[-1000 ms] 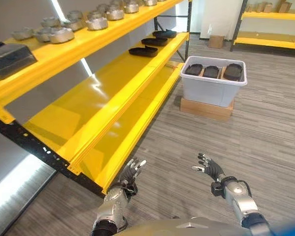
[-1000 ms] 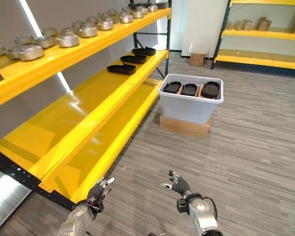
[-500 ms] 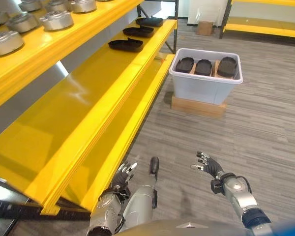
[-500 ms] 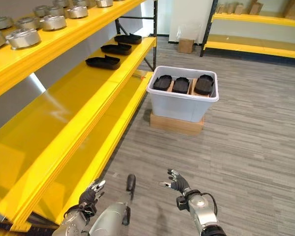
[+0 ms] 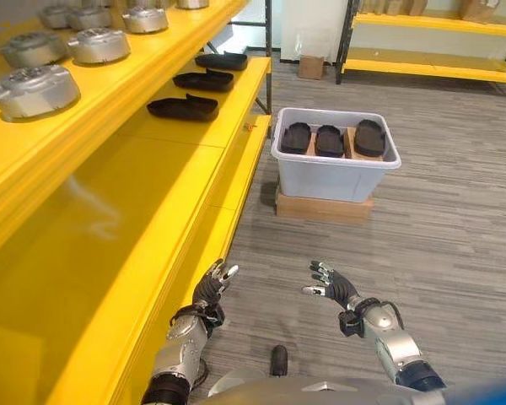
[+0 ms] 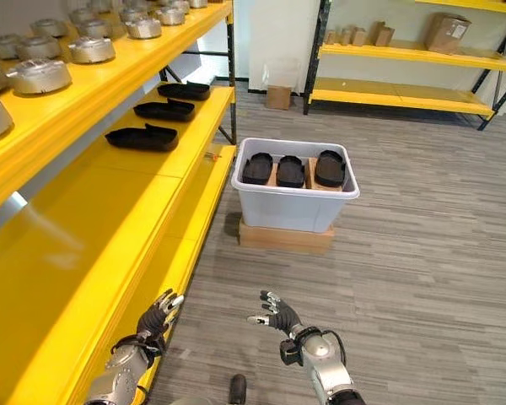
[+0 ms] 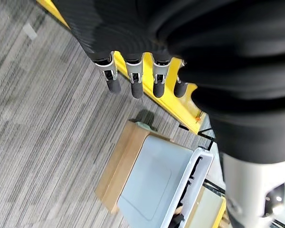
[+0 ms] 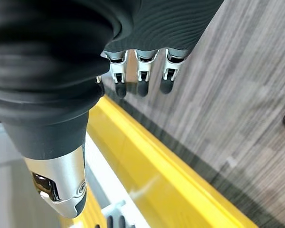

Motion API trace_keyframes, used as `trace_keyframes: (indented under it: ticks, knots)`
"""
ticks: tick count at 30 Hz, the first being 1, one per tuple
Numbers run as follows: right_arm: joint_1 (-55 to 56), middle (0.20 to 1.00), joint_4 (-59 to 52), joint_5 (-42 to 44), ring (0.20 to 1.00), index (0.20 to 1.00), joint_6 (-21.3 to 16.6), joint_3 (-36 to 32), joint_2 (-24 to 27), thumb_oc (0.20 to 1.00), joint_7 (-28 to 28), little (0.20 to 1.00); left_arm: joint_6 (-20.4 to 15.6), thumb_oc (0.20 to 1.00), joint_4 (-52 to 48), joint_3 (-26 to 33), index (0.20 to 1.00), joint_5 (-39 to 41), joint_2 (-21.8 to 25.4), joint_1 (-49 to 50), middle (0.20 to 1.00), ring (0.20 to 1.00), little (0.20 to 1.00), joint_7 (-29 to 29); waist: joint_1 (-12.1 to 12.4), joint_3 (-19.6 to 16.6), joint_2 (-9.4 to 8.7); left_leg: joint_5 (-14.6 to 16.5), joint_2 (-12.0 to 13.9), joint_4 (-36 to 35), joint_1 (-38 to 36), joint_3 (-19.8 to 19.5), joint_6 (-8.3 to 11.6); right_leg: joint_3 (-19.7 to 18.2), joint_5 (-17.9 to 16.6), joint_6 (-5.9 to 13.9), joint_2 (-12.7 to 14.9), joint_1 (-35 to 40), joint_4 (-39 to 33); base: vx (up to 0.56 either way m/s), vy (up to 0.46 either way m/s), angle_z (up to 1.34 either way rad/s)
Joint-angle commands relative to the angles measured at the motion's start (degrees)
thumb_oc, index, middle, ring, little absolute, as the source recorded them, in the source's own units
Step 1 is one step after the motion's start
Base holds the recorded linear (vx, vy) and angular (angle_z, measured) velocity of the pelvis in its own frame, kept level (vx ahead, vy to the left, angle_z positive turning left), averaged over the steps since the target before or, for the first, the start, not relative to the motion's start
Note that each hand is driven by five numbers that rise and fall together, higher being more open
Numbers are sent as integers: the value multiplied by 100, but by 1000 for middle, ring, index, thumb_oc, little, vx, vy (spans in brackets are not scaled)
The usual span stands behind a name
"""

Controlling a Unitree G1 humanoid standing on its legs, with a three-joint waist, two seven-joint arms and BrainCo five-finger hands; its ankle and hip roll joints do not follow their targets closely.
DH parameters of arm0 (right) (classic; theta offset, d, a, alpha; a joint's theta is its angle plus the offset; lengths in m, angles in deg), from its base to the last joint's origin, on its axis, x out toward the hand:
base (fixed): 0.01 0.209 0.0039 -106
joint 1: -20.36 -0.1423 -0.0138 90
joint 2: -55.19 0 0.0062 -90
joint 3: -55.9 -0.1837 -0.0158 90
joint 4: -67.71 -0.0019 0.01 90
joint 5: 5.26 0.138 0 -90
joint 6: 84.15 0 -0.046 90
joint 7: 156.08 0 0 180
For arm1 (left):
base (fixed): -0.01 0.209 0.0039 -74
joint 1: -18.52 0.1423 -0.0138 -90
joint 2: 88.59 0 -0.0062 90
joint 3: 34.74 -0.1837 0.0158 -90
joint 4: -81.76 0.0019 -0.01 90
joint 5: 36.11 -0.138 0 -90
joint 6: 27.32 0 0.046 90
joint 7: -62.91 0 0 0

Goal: Move parts from the plastic box to the shelf.

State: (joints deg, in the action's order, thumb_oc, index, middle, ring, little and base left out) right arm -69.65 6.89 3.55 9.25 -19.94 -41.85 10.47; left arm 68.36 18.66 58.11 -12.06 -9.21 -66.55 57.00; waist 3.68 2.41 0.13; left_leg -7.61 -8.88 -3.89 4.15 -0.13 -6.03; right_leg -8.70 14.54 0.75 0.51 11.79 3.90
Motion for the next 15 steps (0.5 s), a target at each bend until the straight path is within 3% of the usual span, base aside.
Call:
trace_keyframes:
  ticks: [1,15]
  knots:
    - [-76,1000,-269,180,1000,1000,-182,-154,-9,1000,-100,1000,-213,1000,-281,-93,1000,87,-21,9,1000,1000,1000,-11,93,2,-46,230,533,219,205,194,495,142,-1543,30,-5,-78,-453,-5,-38,6]
    - [-233,1000,-464,165,1000,1000,-202,-42,-36,1000,-105,1000,-201,1000,-279,5,1000,155,-61,105,1000,1000,1000,22,143,114,9,357,461,406,370,299,451,89,-1583,82,128,-51,-659,16,0,-1]
